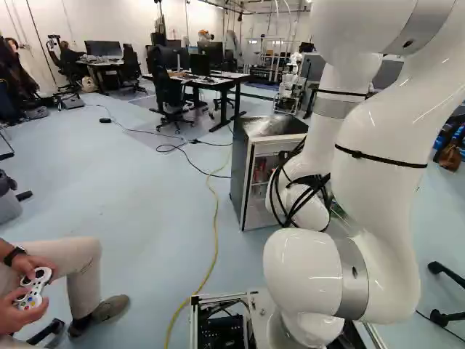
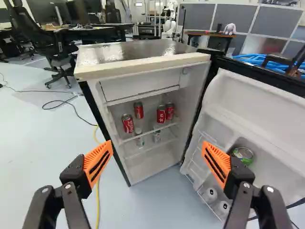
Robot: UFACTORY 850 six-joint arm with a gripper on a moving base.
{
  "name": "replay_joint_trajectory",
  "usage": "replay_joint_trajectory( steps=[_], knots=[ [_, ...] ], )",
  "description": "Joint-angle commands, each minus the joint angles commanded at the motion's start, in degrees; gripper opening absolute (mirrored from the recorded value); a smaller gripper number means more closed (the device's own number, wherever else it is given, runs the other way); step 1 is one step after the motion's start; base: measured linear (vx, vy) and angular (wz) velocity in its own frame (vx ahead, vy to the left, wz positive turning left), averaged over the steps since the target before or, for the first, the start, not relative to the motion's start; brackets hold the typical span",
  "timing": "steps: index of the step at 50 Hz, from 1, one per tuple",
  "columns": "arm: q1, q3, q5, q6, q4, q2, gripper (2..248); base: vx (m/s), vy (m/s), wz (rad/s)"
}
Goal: Grab a drink from the fridge
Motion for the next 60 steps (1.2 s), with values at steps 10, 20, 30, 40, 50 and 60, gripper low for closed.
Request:
replay_joint_trajectory(
  steps=[10, 20, 30, 40, 50, 60],
  knots=[
    [2.5, -0.6, 0.0, 0.0, 0.0, -2.2, 247, 0.0, 0.0, 0.0],
    [4.9, -2.2, 0.0, 0.0, 0.0, -5.1, 247, 0.0, 0.0, 0.0],
    [6.4, -4.8, 0.0, 0.0, 0.0, -8.6, 247, 0.0, 0.0, 0.0],
    [6.9, -7.6, 0.0, 0.0, 0.0, -12.1, 247, 0.0, 0.0, 0.0],
    [7.1, -9.4, 0.0, 0.0, 0.0, -14.0, 247, 0.0, 0.0, 0.0],
    [7.2, -10.0, 0.0, 0.0, 0.0, -14.5, 247, 0.0, 0.0, 0.0]
  ],
)
